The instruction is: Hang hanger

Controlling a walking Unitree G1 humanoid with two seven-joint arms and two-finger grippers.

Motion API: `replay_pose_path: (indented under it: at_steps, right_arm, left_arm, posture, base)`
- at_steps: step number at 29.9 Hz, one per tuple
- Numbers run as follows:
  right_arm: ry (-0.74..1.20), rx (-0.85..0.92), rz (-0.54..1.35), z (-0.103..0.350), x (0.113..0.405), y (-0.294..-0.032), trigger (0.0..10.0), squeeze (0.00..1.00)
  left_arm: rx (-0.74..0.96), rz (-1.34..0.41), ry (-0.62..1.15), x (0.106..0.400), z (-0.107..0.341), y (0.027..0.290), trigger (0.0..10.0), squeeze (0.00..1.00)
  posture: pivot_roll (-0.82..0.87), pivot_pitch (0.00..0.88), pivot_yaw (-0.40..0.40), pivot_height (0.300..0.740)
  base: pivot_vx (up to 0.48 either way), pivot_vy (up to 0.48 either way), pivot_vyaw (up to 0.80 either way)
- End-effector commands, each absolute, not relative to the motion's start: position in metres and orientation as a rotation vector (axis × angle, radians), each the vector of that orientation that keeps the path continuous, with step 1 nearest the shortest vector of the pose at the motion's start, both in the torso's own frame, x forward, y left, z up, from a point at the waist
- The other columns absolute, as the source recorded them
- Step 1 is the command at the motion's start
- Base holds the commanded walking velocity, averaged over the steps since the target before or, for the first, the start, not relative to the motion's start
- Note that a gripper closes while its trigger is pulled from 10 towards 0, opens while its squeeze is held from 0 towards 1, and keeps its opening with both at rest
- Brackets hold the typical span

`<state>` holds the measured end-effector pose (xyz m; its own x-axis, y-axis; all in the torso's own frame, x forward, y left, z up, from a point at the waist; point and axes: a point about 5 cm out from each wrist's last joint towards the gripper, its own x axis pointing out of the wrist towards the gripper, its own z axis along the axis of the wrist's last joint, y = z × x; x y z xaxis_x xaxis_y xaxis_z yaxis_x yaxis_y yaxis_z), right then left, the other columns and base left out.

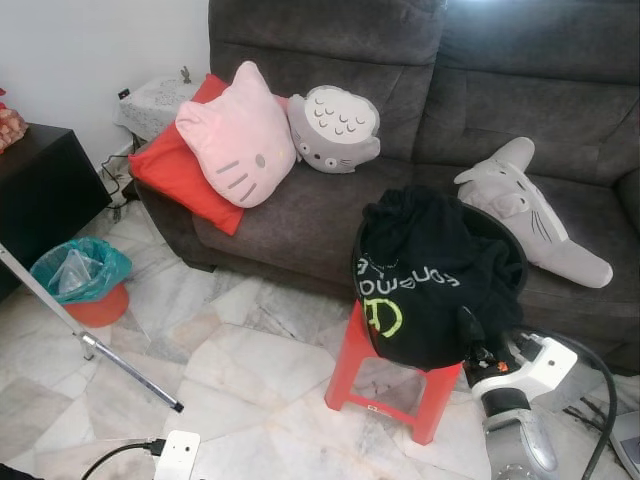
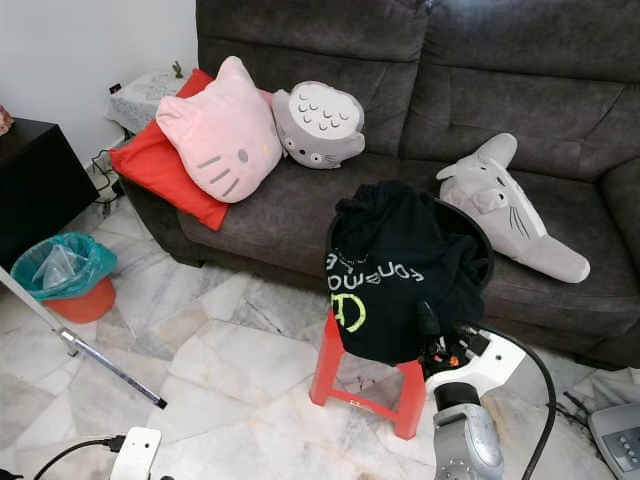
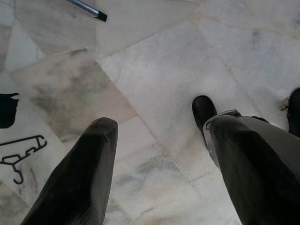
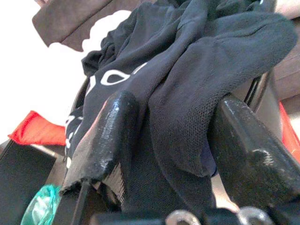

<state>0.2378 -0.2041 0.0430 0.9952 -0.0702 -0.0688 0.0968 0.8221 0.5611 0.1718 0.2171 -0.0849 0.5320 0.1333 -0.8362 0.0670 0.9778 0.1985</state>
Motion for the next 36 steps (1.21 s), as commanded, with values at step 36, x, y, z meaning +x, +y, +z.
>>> replay_pose_path:
  at_steps: [36]
  right_arm:
    - [-0.154, 0.48, -0.12, 0.115, 0.318, -0.24, 0.0, 0.0]
  left_arm:
    - [0.238, 0.033, 1.014, 0.172, -0.084, 0.22, 10.0, 0.0]
  posture:
    - [-0.12, 0.0, 0.038, 0.736]
  base:
    - [0.0, 0.0, 0.0]
